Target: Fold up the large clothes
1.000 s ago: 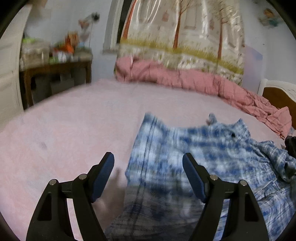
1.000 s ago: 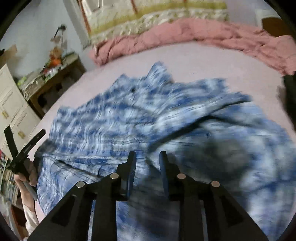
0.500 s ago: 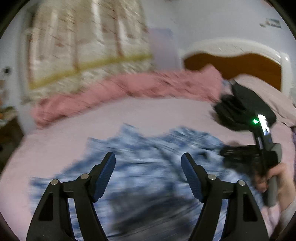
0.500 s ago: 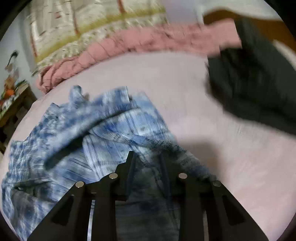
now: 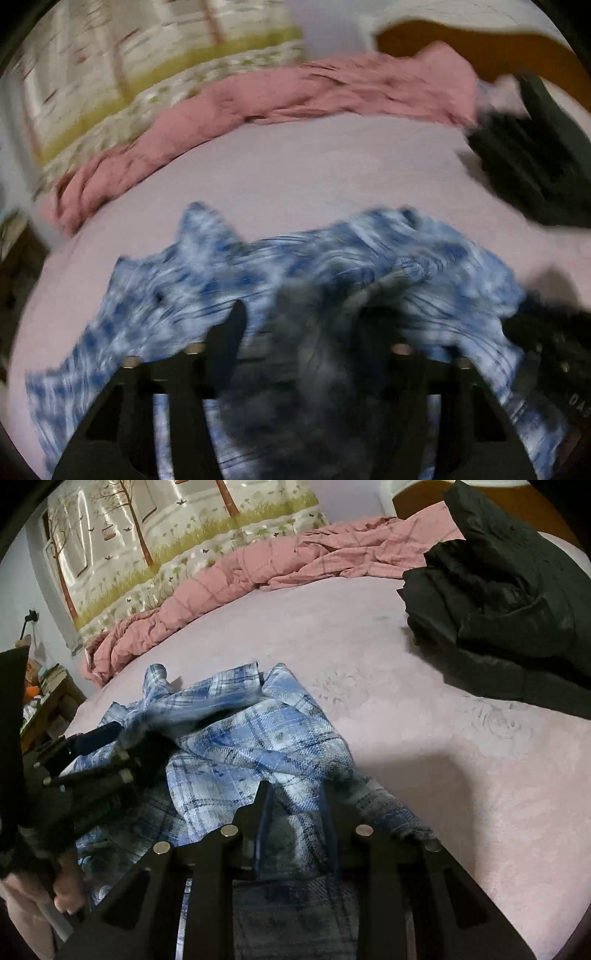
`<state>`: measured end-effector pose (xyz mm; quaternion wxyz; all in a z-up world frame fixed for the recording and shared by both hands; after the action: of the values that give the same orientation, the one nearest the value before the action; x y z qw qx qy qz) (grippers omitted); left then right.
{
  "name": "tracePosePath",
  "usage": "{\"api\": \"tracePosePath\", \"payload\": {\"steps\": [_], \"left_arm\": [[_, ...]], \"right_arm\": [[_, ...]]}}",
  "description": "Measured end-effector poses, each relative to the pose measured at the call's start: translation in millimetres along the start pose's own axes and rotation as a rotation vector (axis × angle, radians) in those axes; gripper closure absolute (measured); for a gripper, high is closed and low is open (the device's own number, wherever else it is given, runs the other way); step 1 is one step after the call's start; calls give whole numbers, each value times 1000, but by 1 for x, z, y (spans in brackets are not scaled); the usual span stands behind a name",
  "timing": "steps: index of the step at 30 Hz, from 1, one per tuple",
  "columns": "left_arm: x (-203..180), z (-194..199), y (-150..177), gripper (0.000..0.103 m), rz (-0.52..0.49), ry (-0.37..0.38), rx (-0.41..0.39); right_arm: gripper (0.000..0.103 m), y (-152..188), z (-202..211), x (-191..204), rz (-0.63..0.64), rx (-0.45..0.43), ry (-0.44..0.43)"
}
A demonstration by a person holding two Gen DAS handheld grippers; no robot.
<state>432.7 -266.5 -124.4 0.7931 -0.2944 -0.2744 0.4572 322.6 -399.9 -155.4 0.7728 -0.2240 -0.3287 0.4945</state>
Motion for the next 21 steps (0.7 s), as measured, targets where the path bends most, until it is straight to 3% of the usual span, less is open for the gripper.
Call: {"api": "tracePosePath", "payload": {"steps": [3,7,10,12,18,21], "left_arm": [[44,7,11,72,140,-35,-11],[89,17,31,71,264,-67,2],[108,28,40,55,294,-67,-2],[119,35,45,40,307,-97,-9],[144,37,57,39,389,-181,-4],[149,45,63,39,445,-157,-39]], "right_arm": [[74,0,0,0,2,1,2],[74,1,0,2,11,2,8],[74,2,0,2,12,2,9],[74,2,1,2,12,3,9],[74,4,1,3,20,3,-5],[74,5,1,4,29,5,-5]]}}
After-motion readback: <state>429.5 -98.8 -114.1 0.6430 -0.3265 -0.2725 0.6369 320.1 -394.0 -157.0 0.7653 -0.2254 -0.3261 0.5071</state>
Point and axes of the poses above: each gripper's, at about its wrist camera, not at the fingertips, and z roughly against the way its jaws point, x to its left, y to its underside, the point moved 10 cm from there along -z, roughly the way its jaws point, and after that the axes turned 2 degrees about z, right-handed, at the moved point
